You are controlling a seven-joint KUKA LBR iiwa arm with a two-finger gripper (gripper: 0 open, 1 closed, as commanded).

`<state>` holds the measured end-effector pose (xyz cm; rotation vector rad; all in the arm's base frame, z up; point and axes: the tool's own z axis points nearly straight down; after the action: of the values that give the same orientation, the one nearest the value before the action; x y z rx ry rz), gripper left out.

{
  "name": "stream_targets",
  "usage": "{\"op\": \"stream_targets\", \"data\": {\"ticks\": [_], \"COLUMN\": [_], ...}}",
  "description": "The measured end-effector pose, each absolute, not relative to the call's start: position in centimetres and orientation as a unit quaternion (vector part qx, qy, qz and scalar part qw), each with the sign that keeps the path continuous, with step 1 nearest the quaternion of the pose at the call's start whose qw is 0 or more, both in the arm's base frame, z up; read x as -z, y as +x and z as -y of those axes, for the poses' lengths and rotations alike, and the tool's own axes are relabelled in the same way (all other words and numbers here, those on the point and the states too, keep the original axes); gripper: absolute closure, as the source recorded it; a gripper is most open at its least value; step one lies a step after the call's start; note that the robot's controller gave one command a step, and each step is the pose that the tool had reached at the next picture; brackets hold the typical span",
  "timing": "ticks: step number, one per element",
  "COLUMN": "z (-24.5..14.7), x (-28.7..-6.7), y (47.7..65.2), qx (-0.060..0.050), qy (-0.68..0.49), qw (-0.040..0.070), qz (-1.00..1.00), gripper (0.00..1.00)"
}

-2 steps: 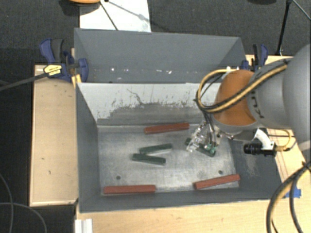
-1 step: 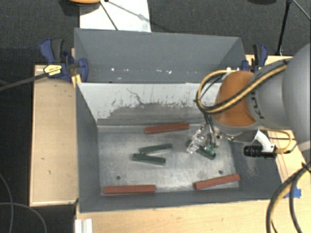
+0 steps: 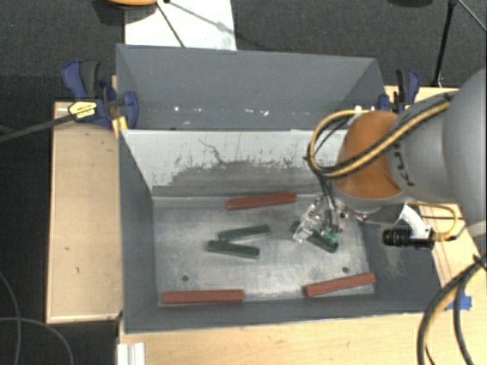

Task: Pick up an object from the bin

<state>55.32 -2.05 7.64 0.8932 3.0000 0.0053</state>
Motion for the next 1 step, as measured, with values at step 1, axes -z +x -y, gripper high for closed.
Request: {"op": "stream_targets", "data": {"ticks": [1], "z": [2.07], "x": [-7.86], "y": [55.39], "qx": [-0.001], "qy": [0.283], "qw": [0.003], "qz": [-0.959], "gripper": [1.00]}}
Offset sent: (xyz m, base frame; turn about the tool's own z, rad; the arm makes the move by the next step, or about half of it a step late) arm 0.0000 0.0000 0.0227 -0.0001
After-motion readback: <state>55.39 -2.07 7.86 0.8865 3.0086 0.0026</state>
